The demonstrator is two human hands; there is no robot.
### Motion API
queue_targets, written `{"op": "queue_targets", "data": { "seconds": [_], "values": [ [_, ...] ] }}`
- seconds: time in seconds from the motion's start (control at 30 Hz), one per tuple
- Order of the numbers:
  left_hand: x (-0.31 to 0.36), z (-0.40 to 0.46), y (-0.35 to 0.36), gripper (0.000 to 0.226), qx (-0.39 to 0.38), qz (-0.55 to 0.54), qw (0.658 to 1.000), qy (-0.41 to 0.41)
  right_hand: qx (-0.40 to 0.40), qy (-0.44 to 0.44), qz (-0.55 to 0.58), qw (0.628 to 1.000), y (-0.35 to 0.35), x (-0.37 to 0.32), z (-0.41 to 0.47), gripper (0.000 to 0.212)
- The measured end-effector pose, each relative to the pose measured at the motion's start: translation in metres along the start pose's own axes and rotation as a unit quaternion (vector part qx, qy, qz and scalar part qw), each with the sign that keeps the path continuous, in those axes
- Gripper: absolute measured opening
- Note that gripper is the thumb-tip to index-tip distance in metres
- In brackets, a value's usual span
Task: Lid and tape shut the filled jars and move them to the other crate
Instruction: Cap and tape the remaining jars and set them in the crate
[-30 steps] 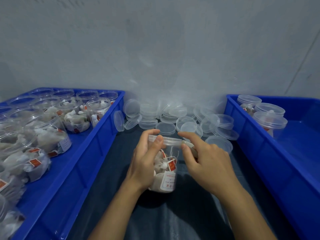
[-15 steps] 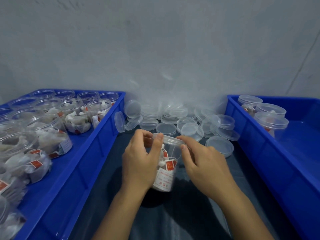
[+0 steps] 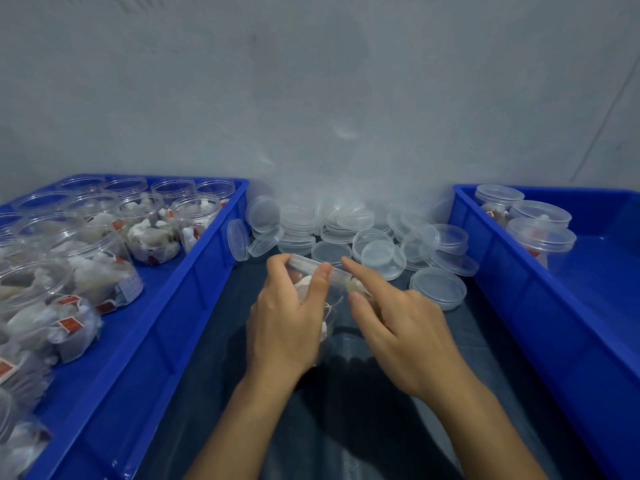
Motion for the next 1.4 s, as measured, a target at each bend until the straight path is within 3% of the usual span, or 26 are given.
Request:
{"op": "queue_targets", "data": {
  "seconds": [0.4, 0.8, 1.0, 1.07, 1.2, 1.4],
  "values": [
    [-0.008, 0.005, 0.003, 0.050, -0.012, -0.093, 0.995, -0.019, 0.008, 0.022, -0.018, 1.000, 0.004, 0.019, 0.007, 0.038],
    [-0.004, 0.000, 0.009, 0.052, -0.025, -0.174, 0.984, -0.040, 0.040, 0.034, -0.030, 0.998, 0.000, 0.019, 0.004, 0.041],
    [0.003, -0.003, 0.010, 0.057, -0.022, -0.079, 0.997, -0.005, 0.042, 0.048, -0.032, 0.997, 0.000, 0.020, 0.005, 0.035],
    [0.006, -0.004, 0.004, 0.063, 0.014, -0.034, 0.999, 0.012, 0.040, 0.047, -0.040, 0.997, 0.001, 0.019, 0.005, 0.036],
    [0.017, -0.013, -0.009, 0.048, 0.085, 0.016, 0.995, 0.044, 0.053, 0.039, -0.052, 0.996, 0.000, 0.013, 0.003, 0.038],
    [0.029, -0.025, 0.008, 0.073, 0.028, 0.072, 0.993, 0.086, 0.068, 0.041, -0.052, 0.996, 0.000, 0.013, -0.001, 0.047]
  ]
}}
Point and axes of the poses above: each hand's wrist, its own z-axis towards the middle knuckle, its own y-axis out of the palm, x = y × z, the point moved 9 cm from there along z, towards the middle knuckle, and after that the axes turned 5 degrees about x, right-handed, at the moved point
